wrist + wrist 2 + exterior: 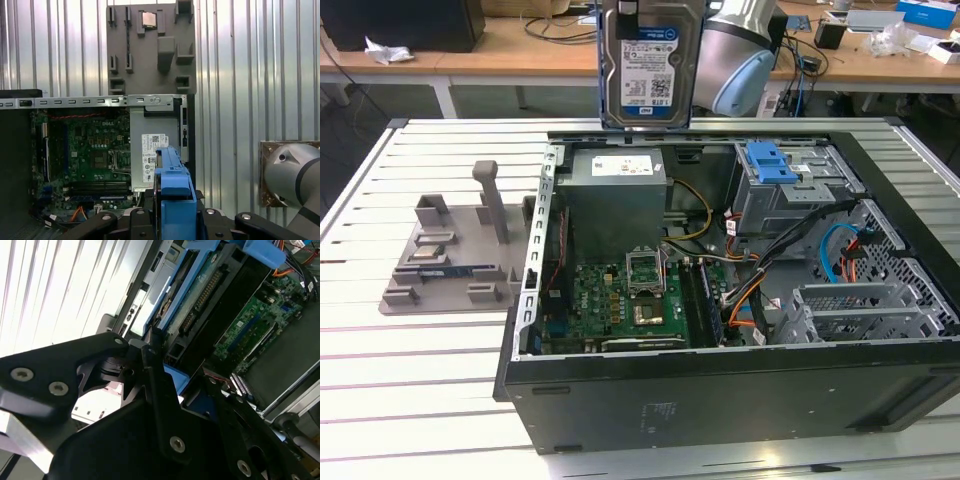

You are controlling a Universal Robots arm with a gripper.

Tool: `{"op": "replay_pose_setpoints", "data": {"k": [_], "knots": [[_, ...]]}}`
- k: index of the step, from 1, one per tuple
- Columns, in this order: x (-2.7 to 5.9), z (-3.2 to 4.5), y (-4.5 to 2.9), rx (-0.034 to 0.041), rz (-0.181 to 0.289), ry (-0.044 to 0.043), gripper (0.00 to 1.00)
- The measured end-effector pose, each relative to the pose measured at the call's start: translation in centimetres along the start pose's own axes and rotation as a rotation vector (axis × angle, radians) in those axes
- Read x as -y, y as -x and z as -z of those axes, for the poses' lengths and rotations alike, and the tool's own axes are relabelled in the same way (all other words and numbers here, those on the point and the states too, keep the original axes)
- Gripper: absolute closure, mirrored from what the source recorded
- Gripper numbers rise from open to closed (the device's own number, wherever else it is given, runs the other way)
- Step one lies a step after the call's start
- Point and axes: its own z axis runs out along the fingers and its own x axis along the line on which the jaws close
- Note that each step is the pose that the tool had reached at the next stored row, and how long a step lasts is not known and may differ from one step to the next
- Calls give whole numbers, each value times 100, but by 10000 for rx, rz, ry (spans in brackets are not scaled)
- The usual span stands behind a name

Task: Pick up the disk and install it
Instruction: 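Pick up the disk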

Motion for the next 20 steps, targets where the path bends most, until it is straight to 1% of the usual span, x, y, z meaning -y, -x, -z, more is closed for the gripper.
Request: {"op": "replay_pose_setpoints", "data": {"k": [4, 10, 15, 16, 20], "knots": [[9, -1, -24, 0, 0, 0, 63], [30, -3, -78, -1, 0, 0, 63], [44, -8, -193, 0, 0, 0, 63], [46, -8, -203, 0, 1, 0, 63], [58, -12, -283, 0, -1, 0, 63]]}}
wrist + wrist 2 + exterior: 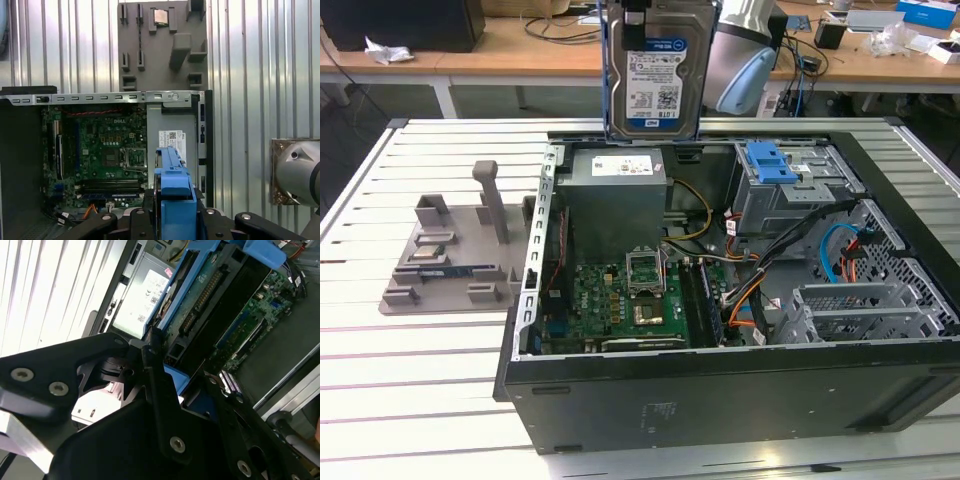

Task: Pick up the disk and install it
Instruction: 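Pick up the disk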

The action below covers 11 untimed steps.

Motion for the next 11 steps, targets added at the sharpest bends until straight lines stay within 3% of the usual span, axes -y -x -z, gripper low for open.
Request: {"op": "replay_pose_setpoints", "data": {"k": [11], "knots": [[21, -6, -167, 0, 0, 0, 63]]}}
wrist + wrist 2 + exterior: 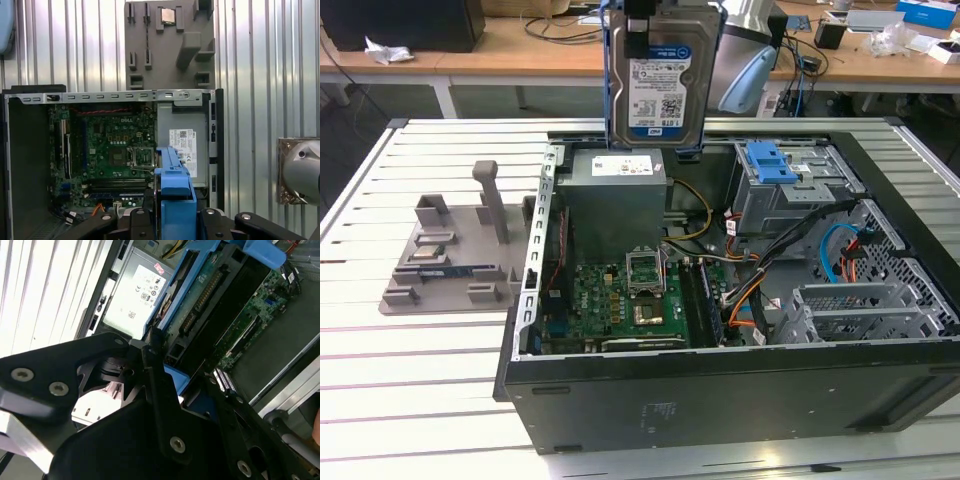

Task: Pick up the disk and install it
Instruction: 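Pick up the disk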

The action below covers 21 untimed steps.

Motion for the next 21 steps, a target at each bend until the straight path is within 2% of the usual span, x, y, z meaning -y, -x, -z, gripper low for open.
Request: {"op": "replay_pose_setpoints", "data": {"k": [12, 21], "knots": [[14, -5, -126, 0, 0, 0, 63], [31, -12, -248, -1, 1, 0, 63]]}}
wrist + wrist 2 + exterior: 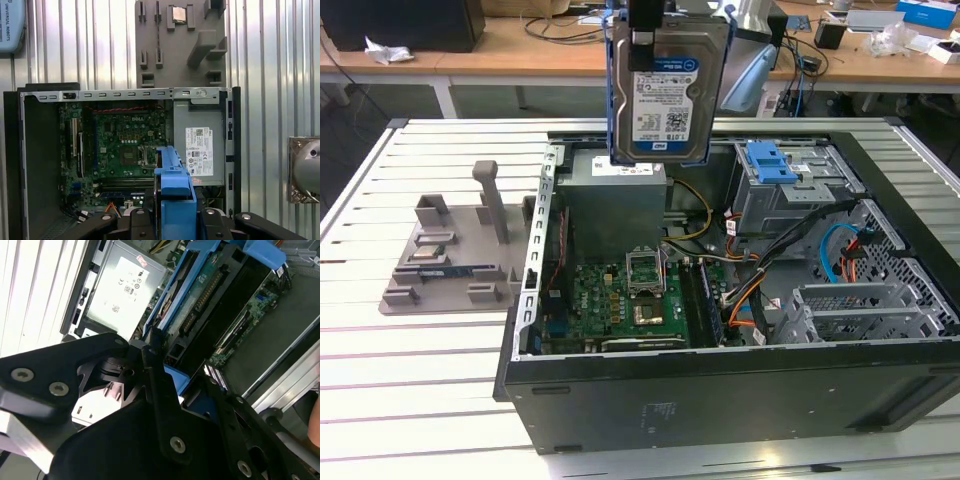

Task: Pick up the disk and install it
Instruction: 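Pick up the disk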

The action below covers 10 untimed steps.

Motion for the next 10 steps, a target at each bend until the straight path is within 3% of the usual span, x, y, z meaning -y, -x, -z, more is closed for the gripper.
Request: {"op": "replay_pose_setpoints", "data": {"k": [10], "knots": [[11, -5, -79, 1, 0, 0, 63]]}}
